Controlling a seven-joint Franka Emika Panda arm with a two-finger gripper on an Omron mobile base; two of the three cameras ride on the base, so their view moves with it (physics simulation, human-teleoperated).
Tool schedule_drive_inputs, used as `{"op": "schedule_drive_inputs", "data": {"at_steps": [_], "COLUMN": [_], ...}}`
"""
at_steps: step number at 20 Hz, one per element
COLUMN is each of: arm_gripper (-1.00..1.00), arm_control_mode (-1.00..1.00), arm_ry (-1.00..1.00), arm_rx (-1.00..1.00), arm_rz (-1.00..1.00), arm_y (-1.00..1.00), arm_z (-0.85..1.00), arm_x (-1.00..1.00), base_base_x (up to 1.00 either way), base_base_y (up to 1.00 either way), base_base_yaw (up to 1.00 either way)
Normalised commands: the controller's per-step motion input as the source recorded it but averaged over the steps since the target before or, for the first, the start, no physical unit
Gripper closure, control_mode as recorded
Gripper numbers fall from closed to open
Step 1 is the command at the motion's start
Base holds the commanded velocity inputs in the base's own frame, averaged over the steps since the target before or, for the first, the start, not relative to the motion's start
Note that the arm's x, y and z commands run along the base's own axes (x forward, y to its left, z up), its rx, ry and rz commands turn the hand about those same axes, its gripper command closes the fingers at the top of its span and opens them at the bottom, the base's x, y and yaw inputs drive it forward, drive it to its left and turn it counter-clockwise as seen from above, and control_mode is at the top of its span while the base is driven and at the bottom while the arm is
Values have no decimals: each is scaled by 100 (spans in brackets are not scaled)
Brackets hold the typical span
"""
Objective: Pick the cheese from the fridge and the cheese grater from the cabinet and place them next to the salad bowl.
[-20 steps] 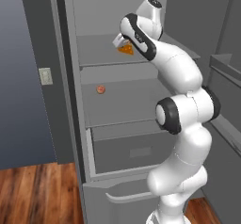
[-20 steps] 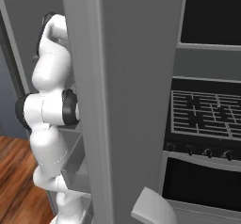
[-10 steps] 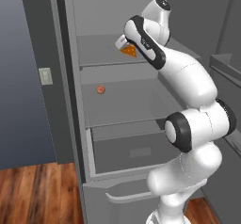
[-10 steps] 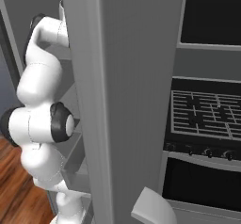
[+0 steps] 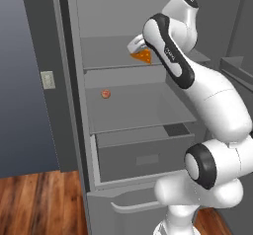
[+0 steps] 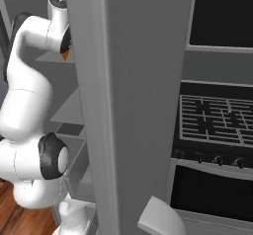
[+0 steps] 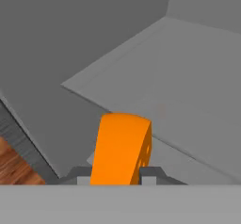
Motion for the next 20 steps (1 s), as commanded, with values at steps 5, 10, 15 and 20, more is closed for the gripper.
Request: {"op": "schedule_drive_inputs", "data": {"at_steps": [5,10,15,20], "arm_gripper": [100,100,100,100], "arm_control_mode": [-100,-100,-100,-100], "arm_ry": [0,0,3,14], "arm_rx": [5,2,0,0], "arm_rz": [0,0,-11,-18], "arm_y": [0,0,0,-2], "arm_z": [0,15,16,14], "arm_x": [-100,-100,-100,-100], "base_base_x": [0,0,0,0], "base_base_y": [0,0,0,0], "base_base_yaw": [0,0,0,0]}}
